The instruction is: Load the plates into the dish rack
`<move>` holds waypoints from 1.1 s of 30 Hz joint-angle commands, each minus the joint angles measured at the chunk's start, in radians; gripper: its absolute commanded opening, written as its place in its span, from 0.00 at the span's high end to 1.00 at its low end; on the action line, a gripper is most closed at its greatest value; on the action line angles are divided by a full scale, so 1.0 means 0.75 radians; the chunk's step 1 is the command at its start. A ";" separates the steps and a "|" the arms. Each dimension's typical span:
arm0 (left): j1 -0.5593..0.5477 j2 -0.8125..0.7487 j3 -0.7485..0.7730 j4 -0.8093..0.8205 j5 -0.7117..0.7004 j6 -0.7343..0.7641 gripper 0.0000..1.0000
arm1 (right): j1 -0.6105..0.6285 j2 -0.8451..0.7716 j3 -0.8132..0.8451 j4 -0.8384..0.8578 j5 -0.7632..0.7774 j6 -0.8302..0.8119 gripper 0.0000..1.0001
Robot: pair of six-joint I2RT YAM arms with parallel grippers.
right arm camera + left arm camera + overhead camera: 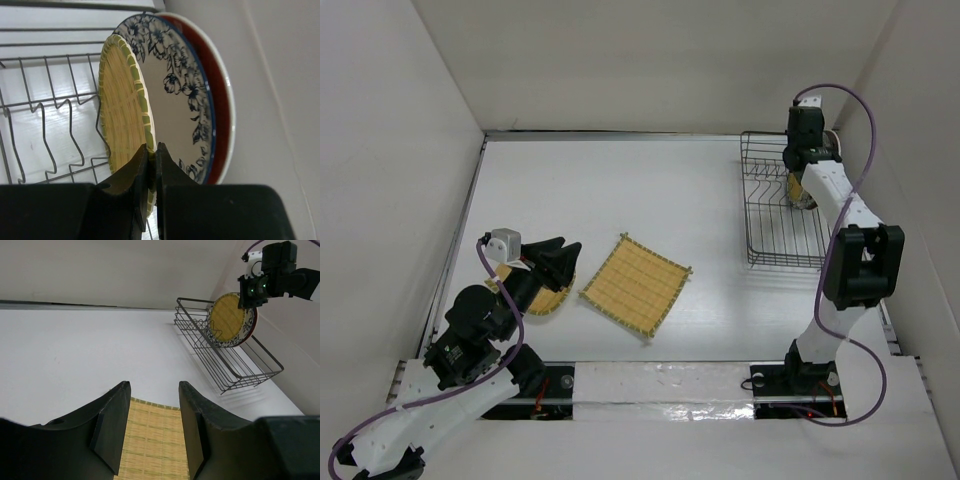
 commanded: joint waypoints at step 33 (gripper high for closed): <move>0.006 0.060 0.002 0.052 -0.047 0.005 0.59 | 0.192 -0.271 -0.328 0.300 0.106 0.429 0.27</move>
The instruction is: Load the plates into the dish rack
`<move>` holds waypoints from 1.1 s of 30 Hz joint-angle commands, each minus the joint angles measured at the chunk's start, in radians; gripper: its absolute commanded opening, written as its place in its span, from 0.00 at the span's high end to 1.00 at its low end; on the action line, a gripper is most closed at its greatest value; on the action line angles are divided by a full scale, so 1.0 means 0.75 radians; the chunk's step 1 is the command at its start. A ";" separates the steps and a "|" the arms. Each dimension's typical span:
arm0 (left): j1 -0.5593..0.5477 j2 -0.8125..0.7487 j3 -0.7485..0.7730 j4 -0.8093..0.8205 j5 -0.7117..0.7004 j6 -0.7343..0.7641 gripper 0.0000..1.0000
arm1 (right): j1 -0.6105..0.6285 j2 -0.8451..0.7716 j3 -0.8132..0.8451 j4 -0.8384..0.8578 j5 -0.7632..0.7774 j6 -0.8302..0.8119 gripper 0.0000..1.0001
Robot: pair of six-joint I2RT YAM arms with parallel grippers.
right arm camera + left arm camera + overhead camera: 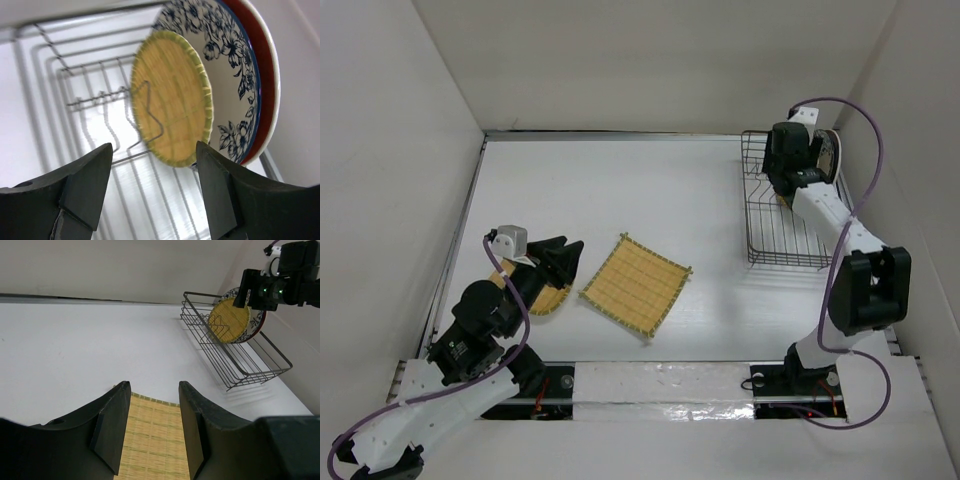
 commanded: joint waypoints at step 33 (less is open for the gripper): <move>0.006 -0.060 -0.014 0.067 -0.274 0.019 0.83 | 1.087 0.768 0.530 0.382 -1.037 0.326 0.32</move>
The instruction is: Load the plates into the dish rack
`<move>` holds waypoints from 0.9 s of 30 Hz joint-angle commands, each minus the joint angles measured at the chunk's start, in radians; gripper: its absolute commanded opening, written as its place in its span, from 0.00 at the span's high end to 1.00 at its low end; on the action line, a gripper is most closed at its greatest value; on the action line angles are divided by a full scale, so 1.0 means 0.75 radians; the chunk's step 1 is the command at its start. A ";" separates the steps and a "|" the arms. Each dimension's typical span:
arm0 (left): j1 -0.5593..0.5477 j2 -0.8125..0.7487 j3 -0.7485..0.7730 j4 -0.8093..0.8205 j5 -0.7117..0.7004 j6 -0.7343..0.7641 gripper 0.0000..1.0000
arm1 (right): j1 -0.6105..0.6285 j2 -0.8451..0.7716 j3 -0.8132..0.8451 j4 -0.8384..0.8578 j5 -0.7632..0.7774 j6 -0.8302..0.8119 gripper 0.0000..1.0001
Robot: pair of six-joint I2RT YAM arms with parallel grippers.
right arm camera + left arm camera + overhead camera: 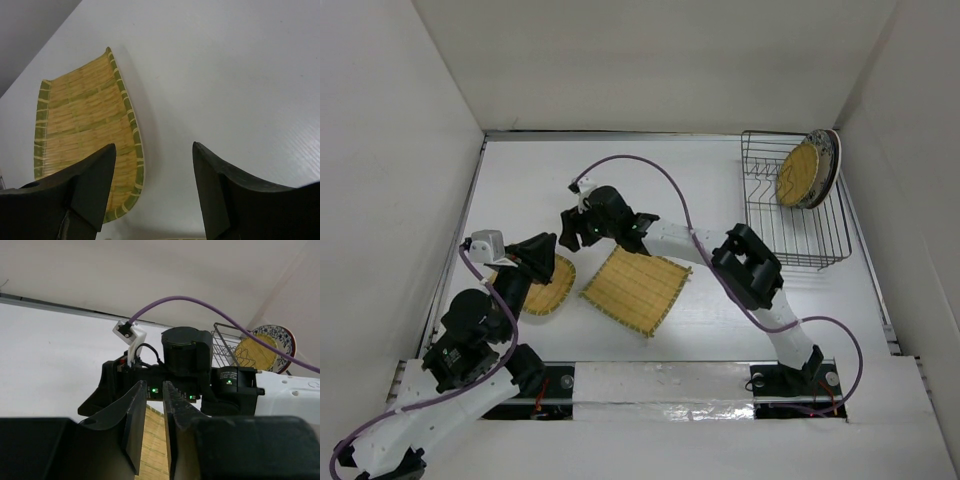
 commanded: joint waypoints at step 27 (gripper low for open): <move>0.006 0.027 0.005 0.047 0.042 0.020 0.70 | 0.121 0.204 0.187 0.121 -0.209 0.200 1.00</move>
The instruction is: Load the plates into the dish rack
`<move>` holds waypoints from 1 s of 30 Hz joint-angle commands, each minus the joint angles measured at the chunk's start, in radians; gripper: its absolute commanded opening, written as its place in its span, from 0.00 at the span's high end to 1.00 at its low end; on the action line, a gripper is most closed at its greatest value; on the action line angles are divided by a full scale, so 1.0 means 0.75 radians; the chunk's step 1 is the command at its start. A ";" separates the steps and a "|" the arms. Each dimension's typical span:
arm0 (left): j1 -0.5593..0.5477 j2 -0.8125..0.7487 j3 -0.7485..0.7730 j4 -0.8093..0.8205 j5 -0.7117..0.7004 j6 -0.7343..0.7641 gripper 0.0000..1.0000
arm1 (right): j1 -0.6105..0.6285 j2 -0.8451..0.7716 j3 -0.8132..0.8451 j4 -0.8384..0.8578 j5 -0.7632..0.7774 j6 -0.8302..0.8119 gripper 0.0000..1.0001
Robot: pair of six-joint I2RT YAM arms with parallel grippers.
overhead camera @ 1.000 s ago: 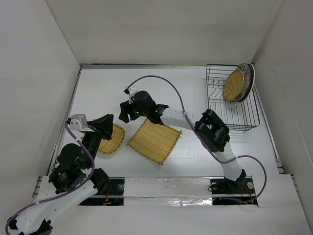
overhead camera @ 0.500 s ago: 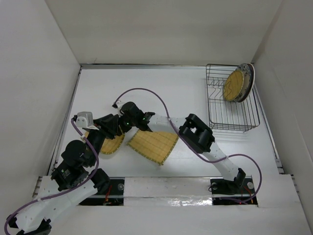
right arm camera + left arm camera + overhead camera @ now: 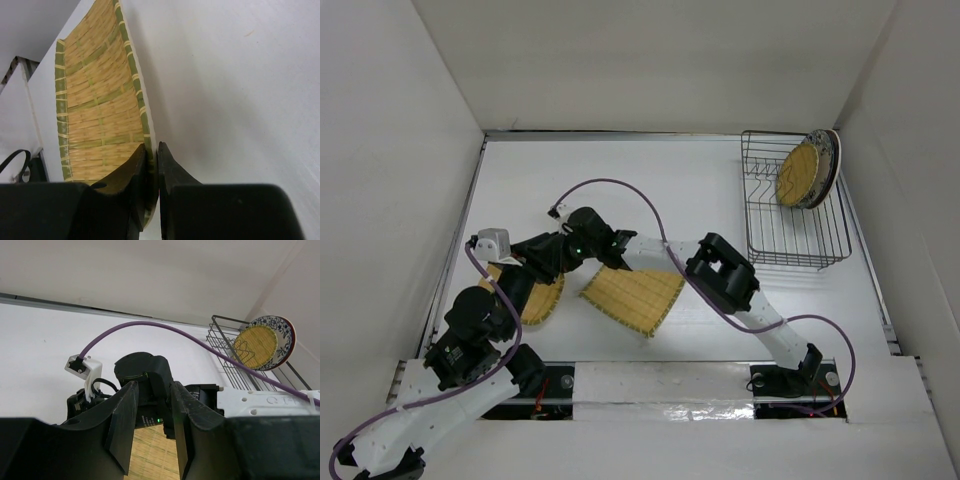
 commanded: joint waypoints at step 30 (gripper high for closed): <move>0.006 -0.215 0.011 0.078 0.234 -0.003 0.53 | -0.901 -1.512 -0.804 0.135 1.166 -0.615 1.00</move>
